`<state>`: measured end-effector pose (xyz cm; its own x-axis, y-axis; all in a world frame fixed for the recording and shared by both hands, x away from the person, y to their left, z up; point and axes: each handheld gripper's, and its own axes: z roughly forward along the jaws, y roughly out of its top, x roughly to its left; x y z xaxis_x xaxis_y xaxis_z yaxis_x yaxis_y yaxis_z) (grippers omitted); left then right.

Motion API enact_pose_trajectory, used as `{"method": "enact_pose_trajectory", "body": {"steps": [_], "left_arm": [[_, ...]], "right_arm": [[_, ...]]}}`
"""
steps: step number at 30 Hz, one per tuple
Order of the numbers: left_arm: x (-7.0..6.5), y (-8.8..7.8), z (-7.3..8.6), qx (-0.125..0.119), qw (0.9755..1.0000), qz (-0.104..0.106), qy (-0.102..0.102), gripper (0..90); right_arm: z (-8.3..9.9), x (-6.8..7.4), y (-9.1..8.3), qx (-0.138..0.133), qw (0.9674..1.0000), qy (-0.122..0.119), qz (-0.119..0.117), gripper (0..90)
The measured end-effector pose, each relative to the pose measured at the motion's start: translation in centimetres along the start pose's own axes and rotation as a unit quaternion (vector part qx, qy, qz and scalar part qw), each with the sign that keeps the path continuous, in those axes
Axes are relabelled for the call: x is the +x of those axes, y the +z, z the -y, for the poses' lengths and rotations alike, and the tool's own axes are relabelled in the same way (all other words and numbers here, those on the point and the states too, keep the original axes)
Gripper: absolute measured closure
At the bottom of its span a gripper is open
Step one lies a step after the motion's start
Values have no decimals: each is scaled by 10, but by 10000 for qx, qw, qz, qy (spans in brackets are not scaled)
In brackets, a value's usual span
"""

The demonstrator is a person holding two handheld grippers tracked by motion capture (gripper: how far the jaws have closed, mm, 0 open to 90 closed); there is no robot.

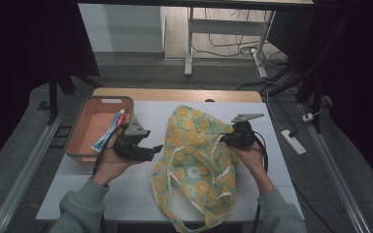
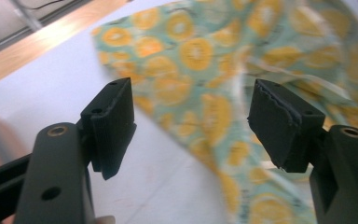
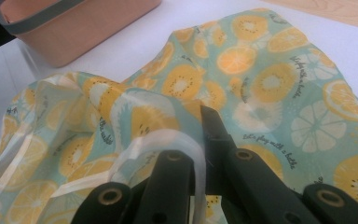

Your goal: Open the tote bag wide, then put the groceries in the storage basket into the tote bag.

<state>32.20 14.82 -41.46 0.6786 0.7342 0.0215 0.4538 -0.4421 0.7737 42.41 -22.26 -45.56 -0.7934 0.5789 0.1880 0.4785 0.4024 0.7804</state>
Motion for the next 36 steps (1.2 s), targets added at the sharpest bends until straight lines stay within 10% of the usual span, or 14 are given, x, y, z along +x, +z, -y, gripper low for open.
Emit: {"method": "enact_pose_trajectory", "body": {"steps": [16, 22, 26, 36], "left_arm": [[79, 3, 1, 240, 9940, -710, -792, 312], [104, -1, 15, 519, 9875, -1100, -1004, 307], [121, -2, 26, 785, 9785, -1505, -1168, 307], [145, 21, 46, 1377, 9689, -1447, -1463, 294]], "right_arm": [[2, -2, -3, -17, 10000, 48, -19, 894], [3, -1, -1, 10, 10000, 65, -29, 894], [3, 0, 1, 49, 10000, 40, -43, 894], [4, 0, 3, 100, 9999, 34, -17, 894]]}}
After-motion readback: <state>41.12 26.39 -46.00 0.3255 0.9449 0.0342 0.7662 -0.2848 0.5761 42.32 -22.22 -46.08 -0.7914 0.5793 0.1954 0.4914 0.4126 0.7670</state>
